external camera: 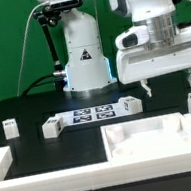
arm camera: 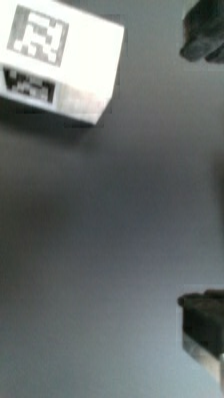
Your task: Assemble one leg
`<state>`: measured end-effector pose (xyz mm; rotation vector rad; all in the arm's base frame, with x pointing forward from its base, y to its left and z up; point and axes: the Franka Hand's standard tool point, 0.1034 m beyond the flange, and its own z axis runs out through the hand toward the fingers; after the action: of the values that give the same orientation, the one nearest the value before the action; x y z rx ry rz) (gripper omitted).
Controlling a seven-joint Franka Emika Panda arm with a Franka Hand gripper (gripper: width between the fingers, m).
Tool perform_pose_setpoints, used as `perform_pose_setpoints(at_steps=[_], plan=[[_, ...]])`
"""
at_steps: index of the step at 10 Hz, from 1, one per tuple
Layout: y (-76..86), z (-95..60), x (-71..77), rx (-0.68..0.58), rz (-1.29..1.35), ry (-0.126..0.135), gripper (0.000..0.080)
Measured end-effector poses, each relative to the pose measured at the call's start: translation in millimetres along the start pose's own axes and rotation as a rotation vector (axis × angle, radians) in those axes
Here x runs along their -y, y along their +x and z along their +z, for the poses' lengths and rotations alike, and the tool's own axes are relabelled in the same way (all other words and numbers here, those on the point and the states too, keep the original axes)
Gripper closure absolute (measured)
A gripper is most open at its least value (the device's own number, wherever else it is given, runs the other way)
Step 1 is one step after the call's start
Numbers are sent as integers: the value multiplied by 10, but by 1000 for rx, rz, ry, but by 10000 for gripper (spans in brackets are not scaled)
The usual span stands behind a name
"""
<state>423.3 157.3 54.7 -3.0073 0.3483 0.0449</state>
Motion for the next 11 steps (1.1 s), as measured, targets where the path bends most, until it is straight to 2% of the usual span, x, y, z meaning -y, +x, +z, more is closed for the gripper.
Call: perform_pose_setpoints(at_steps=[2, 4, 5, 6, 7, 8, 9, 11], plan=[[-99, 9, 171, 9, 302, 8, 151], [-107, 12, 175, 18, 439, 20, 151], [-107, 14, 154, 22, 390, 17, 151], [-91, 21, 24, 56, 333, 10, 151], [-66, 35, 49, 31, 327, 24, 151], [-123, 74, 119, 65, 288, 26, 151], [-139, 92, 140, 165, 264, 27, 151], [-94, 127, 179, 374, 271, 45, 151]])
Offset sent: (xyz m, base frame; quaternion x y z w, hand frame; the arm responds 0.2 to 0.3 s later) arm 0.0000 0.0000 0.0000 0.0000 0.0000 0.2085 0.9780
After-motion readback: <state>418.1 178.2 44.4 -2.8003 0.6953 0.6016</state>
